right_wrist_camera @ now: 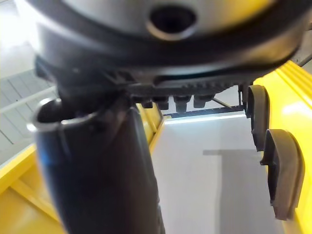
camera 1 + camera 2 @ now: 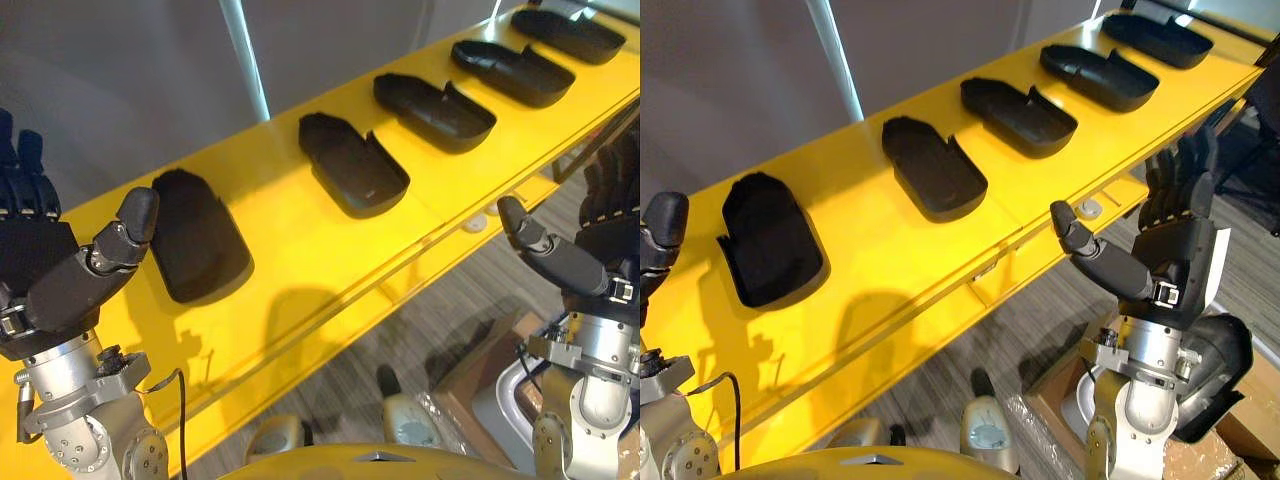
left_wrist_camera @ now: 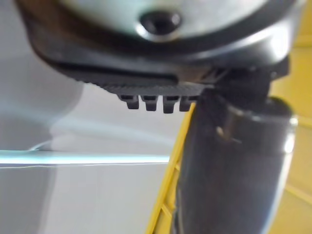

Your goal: Walk over and take three plastic housings, then place them on the shelf

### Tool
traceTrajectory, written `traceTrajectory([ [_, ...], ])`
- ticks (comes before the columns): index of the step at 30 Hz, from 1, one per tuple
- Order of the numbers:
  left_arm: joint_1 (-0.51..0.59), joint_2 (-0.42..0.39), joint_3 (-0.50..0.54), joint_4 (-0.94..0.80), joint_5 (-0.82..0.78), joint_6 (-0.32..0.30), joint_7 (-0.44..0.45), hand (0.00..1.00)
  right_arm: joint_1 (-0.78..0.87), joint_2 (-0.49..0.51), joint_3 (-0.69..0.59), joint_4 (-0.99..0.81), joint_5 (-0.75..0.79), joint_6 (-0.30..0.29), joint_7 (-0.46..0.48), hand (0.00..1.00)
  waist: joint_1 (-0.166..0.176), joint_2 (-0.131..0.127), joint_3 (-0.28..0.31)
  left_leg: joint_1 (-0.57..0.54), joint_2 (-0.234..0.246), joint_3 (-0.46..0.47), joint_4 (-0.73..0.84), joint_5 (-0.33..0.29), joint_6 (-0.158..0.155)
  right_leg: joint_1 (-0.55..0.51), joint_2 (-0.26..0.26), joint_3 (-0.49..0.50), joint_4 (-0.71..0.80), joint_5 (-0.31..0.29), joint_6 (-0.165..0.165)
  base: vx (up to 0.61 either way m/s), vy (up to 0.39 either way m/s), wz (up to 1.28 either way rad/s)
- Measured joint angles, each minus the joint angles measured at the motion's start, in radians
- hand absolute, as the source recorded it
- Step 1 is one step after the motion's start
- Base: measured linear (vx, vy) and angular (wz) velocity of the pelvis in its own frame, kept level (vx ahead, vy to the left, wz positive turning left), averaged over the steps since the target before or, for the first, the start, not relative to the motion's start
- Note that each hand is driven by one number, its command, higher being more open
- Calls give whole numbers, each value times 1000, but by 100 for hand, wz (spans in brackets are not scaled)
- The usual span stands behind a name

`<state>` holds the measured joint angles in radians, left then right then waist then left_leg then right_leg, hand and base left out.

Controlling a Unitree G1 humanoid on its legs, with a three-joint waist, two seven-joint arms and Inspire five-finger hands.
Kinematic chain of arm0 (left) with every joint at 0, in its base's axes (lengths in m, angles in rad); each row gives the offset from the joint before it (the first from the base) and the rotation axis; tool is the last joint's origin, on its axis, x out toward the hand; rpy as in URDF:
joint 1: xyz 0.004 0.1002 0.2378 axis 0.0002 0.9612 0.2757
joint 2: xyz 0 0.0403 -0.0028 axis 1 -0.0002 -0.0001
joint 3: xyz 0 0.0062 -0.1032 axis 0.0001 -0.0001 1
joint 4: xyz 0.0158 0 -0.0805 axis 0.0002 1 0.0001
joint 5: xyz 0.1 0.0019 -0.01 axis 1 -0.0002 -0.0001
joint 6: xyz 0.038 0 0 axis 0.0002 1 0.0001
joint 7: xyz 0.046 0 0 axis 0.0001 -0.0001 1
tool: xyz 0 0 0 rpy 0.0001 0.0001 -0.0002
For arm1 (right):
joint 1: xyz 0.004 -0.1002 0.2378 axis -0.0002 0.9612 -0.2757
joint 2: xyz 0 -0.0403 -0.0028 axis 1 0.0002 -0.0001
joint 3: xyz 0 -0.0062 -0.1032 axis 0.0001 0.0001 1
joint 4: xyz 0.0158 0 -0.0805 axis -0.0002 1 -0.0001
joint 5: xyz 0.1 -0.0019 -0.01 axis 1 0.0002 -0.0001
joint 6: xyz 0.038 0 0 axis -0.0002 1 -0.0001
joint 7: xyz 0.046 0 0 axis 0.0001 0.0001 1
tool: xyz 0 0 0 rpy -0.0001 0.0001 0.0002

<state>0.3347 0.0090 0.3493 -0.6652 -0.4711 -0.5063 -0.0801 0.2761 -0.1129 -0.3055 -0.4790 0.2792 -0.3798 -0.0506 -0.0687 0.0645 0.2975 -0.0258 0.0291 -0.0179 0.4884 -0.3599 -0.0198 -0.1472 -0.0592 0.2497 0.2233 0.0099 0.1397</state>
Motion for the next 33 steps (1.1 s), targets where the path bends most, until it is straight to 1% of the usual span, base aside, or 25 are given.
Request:
traceTrajectory([
  [3, -10, 0, -38, -2, -33, -25, -49, 100, 34, 10, 33, 6, -1, 27, -60, 100, 3, -5, 34, -1, 1, 1, 68, -29, 1, 0, 13, 7, 52, -12, 7, -152, 27, -10],
  [4, -2, 1, -54, -9, -39, -30, -71, 100, 70, 39, 45, 4, -1, 30, -66, 100, 5, -19, 40, 4, -2, 21, 69, -34, 6, -5, 14, 32, 35, 2, 21, -201, 67, -41],
  [6, 33, 1, -89, -25, -71, -53, -85, 100, 139, 92, 66, -4, 13, 25, -41, 100, 3, -42, 46, 1, -7, 76, 68, -41, 24, -12, 13, 81, -18, 34, 26, -198, 75, -76],
  [7, 41, 2, -107, -29, -68, -60, -75, 100, 163, 109, 70, -7, 27, 19, -26, 100, 2, -54, 54, 0, -9, 95, 63, -38, 30, -10, 4, 82, -48, 43, 17, -219, 93, -108],
  [8, 45, 1, -132, -32, -48, -61, -29, 100, 186, 124, 77, -3, 51, 19, 1, 100, -6, -45, 60, 3, 11, 135, 30, -13, 50, -15, -19, 18, -79, 2, -52, -228, 64, -111],
  [10, 44, 4, -137, -32, -11, -49, 53, 100, 167, 110, 91, -3, 62, 10, 47, 100, -18, -40, 59, -1, 73, 252, -35, 47, 43, -105, -21, -125, 47, -2, -62, -209, 33, -144],
  [12, 8, 7, -140, -30, -6, -8, 70, 100, 127, 94, 98, -3, 60, -3, 37, 100, -17, -40, 59, 0, 115, 301, -74, 83, 34, -117, -34, -208, 195, -28, -92, -87, -17, -106],
  [13, -14, 11, -145, -24, -3, 12, 77, 100, 92, 85, 120, -3, 58, -4, 22, 100, -13, -44, 57, 0, 147, 328, -80, 95, 24, -92, -64, -247, 268, -54, -118, -72, -105, -88],
  [14, -33, 11, -145, -11, 5, 26, 81, 100, 57, 79, 153, -1, 42, -5, 5, 100, -2, -48, 55, 0, 177, 353, -78, 103, 11, -62, -112, -268, 315, -68, -127, -73, -145, -91],
  [15, -41, 11, -146, -5, 4, 36, 80, 100, 45, 78, 173, 3, 39, -5, -5, 100, 5, -48, 55, 1, 191, 363, -76, 106, 5, -49, -143, -281, 327, -69, -129, -58, -215, -100],
  [16, -53, 11, -148, 7, -42, 58, 67, 100, 17, 78, 219, 20, 31, -4, -11, 100, 21, -67, 44, 3, 212, 378, -73, 114, -9, -30, -206, -303, 330, -68, -129, -41, -212, -85],
  [17, -57, 12, -150, 14, -80, 67, 58, 100, 4, 79, 242, 35, 13, -3, -13, 100, 26, -72, 41, 6, 223, 381, -72, 120, -20, -20, -230, -309, 320, -65, -125, -37, -322, -100],
  [18, -66, 14, -166, 35, -176, 78, 32, 100, -1, 79, 279, 54, -26, 2, -17, 100, 37, -81, 36, 17, 251, 387, -74, 132, -51, 13, -260, -324, 267, -45, -103, -13, -489, -79],
  [19, -63, 20, -195, 51, -264, 81, 17, 100, 13, 82, 312, 76, -50, 6, -17, 100, 38, -99, 27, 29, 274, 393, -75, 145, -84, 58, -263, -328, 193, 16, -54, -4, -426, -63],
  [20, -61, 24, -214, 57, -307, 82, 5, 100, 21, 85, 322, 81, -63, 10, -16, 100, 38, -114, 19, 34, 279, 393, -77, 151, -105, 79, -261, -333, 169, 17, -24, 20, -589, -39],
  [21, -58, 13, -254, 78, -359, 82, -25, 100, 46, 79, 320, 92, -77, 11, -15, 100, 37, -122, 12, 45, 303, 380, -93, 169, -138, 114, -240, -369, 140, -64, 35, 27, -505, -32],
  [22, -50, -11, -300, 89, -363, 84, -42, 100, 63, 61, 303, 92, -76, 13, -12, 100, 34, -99, 13, 53, 325, 361, -130, 189, -167, 124, -212, -412, 107, -110, 55, 31, -592, -36],
  [23, -48, -24, -321, 90, -363, 93, -50, 100, 66, 49, 290, 93, -75, 16, -9, 100, 30, -82, 13, 53, 338, 355, -151, 203, -176, 125, -192, -419, 86, -119, 53, 17, -412, -34],
  [24, -49, -41, -356, 92, -392, 111, -72, 100, 63, 25, 261, 104, -74, 27, -5, 100, 4, -49, 16, 59, 358, 342, -196, 240, -167, 124, -152, -420, 58, -115, 46, 7, -321, -32],
  [25, -48, -42, -374, 100, -420, 125, -99, 100, 71, 2, 243, 119, -56, 30, 2, 100, -15, -29, 15, 85, 371, 342, -237, 278, -155, 126, -124, -409, 48, -109, 30, -1, -270, -35],
  [27, -37, -40, -375, 111, -420, 127, -137, 100, 93, -11, 220, 116, -17, 28, 9, 100, -22, -22, 13, 115, 376, 332, -252, 303, -123, 128, -96, -367, 27, -101, 13, -21, -154, -71],
  [28, -19, -40, -374, 111, -419, 125, -148, 100, 105, -10, 207, 112, -16, 25, 8, 100, -19, -17, 10, 128, 356, 284, -250, 273, -78, 117, -84, -321, 8, -95, 7, -46, -78, -99],
  [30, 18, -39, -359, 112, -424, 118, -152, 100, 105, -17, 210, 109, 8, 25, 2, 100, -12, 4, -3, 142, 323, 222, -248, 200, -16, 72, -64, -254, 4, -91, 0, -88, 19, -108],
  [32, 36, -40, -333, 128, -430, 117, -167, 100, 116, -14, 214, 110, 82, 26, 0, 100, -12, 19, -7, 142, 287, 172, -228, 183, -12, 39, -73, -207, 4, -82, 5, -82, 86, -89],
  [33, 37, -40, -316, 138, -427, 115, -172, 100, 128, -10, 212, 113, 98, 31, -4, 100, -12, 8, 3, 132, 269, 158, -187, 184, -12, 38, -87, -187, 1, -65, 1, -79, 130, -68],
])
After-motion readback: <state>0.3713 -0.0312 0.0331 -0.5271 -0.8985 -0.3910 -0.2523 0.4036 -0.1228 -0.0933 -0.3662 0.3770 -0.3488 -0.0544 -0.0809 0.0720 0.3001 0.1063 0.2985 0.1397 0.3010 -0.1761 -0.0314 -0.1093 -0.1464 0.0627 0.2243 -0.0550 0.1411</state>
